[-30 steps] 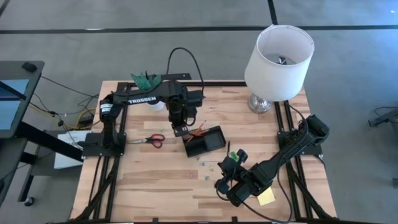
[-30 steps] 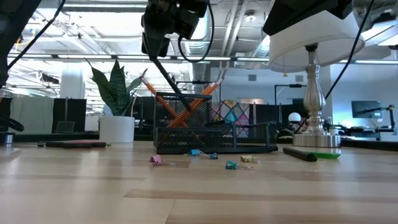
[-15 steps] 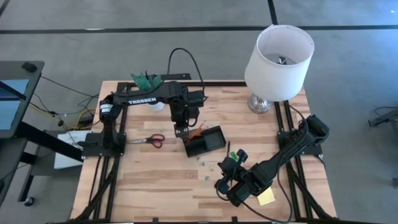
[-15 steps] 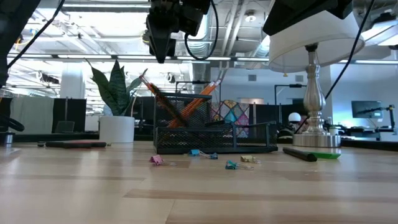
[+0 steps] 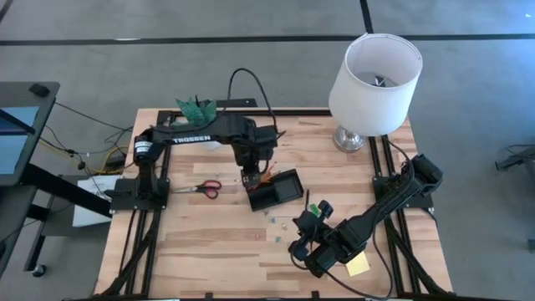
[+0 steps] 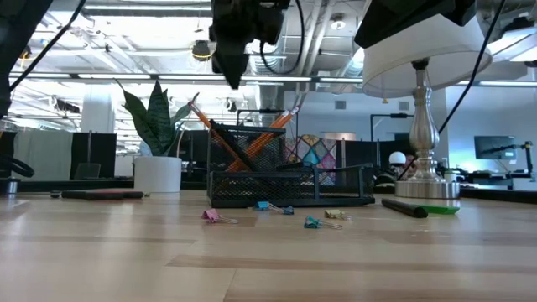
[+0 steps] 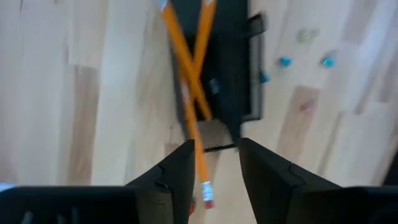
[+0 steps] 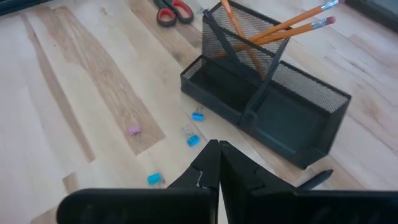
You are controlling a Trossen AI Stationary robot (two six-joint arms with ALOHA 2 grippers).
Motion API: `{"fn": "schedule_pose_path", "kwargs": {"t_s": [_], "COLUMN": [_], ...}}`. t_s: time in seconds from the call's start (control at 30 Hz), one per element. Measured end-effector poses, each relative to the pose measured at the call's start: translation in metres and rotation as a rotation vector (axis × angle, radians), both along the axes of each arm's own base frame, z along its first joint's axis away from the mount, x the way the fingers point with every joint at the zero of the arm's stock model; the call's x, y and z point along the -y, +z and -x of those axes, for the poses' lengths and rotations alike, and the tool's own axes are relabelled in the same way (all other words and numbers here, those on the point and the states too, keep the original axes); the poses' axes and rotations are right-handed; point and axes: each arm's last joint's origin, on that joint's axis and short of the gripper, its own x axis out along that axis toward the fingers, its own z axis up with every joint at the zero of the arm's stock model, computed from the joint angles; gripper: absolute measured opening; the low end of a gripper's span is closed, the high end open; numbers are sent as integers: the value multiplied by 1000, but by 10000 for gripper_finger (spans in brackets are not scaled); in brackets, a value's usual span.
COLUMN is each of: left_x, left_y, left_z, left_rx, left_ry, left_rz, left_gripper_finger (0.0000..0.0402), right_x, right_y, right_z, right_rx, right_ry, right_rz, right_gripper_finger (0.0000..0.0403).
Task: Pick and place office supplies into organizer
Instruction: Put the black pen into the black desk organizer
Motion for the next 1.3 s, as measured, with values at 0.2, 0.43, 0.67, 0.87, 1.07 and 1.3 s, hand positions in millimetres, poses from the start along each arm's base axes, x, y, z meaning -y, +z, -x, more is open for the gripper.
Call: {"fn": "schedule_pose_path", "kwargs": {"t_s": [0.2, 0.43, 0.67, 0.87, 1.07, 1.3], "left_x": [0, 3, 25, 43, 56, 68], "left_y": [25, 71, 122, 147, 175, 191], "left_z": [6, 20, 32, 59, 96, 121], "left_rx": [-2, 45, 258, 371, 466, 553], "left_ry": [58, 129, 134, 107, 176, 168], "left_rz": [-28, -322, -439, -535, -684, -678], "left_gripper_finger": [122, 122, 122, 122, 122, 122], "right_x": [-4, -20, -46, -58, -64, -64], "right_y": [-8, -12, -55, -81, -85, -113], "right_z": [12, 34, 18, 6, -6, -36], "right_rx": [-10, -28, 1, -121, -195, -286], "right_ry": [-40, -158, -200, -265, -506, -571], "right_rz": [-6, -195, -289, -174, -98, -85], "right_gripper_finger": [0, 0, 0, 0, 0, 0]}}
